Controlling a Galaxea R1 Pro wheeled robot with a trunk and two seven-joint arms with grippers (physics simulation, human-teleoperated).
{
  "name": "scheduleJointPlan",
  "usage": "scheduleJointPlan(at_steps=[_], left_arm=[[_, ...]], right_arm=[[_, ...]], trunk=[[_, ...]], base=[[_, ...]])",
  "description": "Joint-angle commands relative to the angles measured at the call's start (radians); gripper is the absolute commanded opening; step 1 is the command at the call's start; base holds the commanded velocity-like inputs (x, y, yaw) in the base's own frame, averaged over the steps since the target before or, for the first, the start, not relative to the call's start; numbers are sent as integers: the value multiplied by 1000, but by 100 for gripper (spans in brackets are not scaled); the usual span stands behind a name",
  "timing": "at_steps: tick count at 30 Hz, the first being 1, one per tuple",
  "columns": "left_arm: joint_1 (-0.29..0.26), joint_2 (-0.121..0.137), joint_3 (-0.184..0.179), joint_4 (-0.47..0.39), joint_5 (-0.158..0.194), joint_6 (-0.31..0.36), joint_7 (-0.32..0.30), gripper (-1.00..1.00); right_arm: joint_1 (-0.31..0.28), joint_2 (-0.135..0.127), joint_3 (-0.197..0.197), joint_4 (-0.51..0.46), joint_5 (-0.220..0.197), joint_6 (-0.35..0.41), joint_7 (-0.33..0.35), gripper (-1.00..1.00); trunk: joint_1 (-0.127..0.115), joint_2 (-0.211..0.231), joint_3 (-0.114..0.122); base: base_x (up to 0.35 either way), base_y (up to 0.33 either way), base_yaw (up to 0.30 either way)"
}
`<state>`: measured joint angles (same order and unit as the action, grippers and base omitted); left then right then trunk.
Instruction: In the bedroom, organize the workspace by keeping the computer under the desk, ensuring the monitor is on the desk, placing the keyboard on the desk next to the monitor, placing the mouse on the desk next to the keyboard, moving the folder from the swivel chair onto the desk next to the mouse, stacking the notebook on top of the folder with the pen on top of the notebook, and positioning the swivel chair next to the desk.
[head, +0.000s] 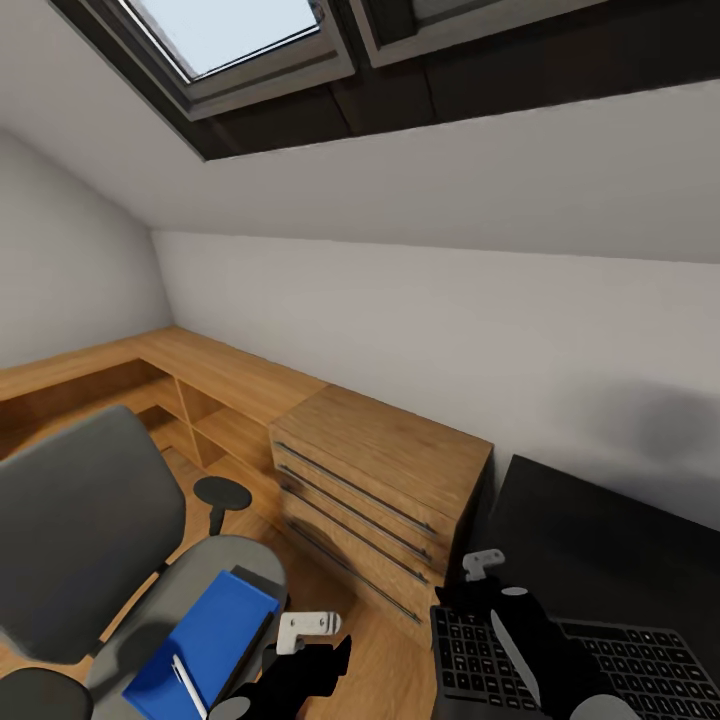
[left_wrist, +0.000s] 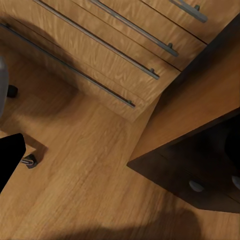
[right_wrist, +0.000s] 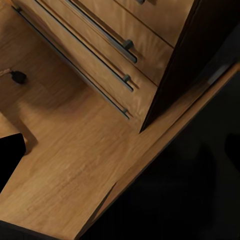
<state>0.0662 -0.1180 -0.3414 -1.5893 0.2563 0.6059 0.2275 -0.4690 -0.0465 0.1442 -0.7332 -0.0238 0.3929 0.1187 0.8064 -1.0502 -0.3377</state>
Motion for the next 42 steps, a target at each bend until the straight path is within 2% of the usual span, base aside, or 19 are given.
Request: scheduleJointPlan(at_steps=[1,34,42], left_arm=[[0,0,-1,-1,11,3,9,100],[0,-2,-2,8,11,3,9,100],[0,-2,-2,8,11,3,9,100]], right_arm=[[0,-1,3,-2,-2,6,0,100],[-1,-2,8,0,-2,6,-7,100],[0,-1,9,-1,-2,5,-5,100]], trunk=[[0,-1,-1],[0,-1,-1],[0,-1,-1]], base=[[0,0,0],[-121,0,0],[-26,0,0]])
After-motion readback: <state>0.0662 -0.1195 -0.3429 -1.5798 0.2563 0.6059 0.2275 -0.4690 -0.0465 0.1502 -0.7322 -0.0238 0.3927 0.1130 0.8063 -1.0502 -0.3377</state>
